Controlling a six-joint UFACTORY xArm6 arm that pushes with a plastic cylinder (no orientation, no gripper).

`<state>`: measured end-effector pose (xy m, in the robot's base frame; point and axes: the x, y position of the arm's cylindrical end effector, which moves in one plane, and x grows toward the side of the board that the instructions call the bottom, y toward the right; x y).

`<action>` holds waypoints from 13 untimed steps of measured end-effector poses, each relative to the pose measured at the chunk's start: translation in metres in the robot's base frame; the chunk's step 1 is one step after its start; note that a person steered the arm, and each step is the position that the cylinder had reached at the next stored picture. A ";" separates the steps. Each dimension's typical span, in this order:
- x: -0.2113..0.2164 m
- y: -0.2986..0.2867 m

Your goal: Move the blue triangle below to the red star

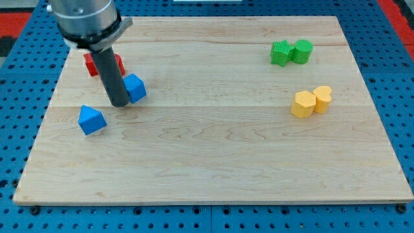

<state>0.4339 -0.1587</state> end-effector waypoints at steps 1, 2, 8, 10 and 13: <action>0.002 0.000; 0.050 0.062; 0.122 -0.045; 0.131 0.041; 0.130 -0.027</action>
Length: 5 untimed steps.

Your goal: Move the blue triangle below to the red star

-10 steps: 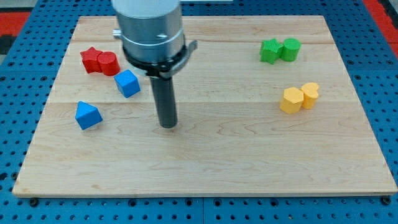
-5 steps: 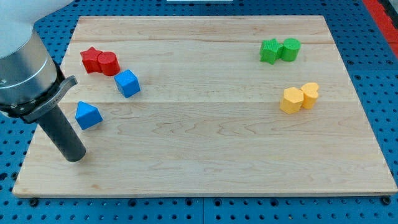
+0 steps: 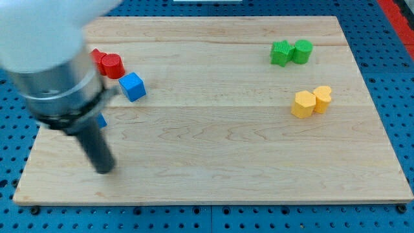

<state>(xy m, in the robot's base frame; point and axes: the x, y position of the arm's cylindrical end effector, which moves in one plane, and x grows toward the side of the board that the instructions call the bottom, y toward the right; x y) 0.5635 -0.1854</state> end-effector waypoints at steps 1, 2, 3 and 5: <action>0.000 -0.014; 0.000 -0.014; -0.055 -0.014; -0.072 -0.015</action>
